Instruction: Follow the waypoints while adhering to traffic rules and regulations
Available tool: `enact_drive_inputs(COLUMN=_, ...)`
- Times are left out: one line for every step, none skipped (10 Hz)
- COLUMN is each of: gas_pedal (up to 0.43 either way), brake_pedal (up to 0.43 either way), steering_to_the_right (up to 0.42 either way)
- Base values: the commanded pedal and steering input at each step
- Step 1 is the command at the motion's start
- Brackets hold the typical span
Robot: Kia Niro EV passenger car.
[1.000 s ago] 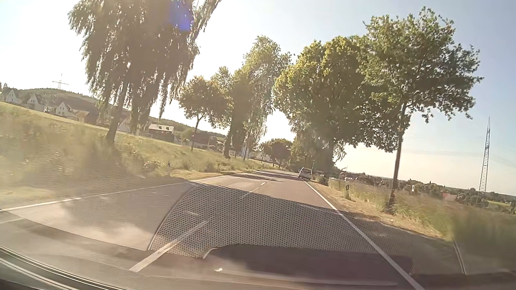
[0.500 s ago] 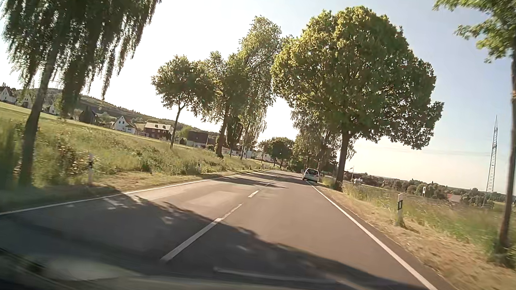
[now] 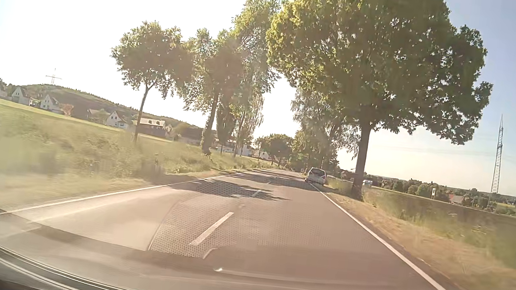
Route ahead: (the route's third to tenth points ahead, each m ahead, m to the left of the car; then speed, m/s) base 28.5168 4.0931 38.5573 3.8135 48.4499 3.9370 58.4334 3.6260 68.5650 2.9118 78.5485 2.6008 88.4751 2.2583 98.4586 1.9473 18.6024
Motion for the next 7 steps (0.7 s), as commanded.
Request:
enact_drive_inputs(gas_pedal=0.189, brake_pedal=0.006, steering_to_the_right=0.007)
enact_drive_inputs(gas_pedal=0.189, brake_pedal=0.006, steering_to_the_right=0.007)
enact_drive_inputs(gas_pedal=0.189, brake_pedal=0.006, steering_to_the_right=0.007)
enact_drive_inputs(gas_pedal=0.189, brake_pedal=0.006, steering_to_the_right=0.008)
enact_drive_inputs(gas_pedal=0.189, brake_pedal=0.006, steering_to_the_right=0.008)
enact_drive_inputs(gas_pedal=0.189, brake_pedal=0.006, steering_to_the_right=0.007)
enact_drive_inputs(gas_pedal=0.189, brake_pedal=0.006, steering_to_the_right=0.007)
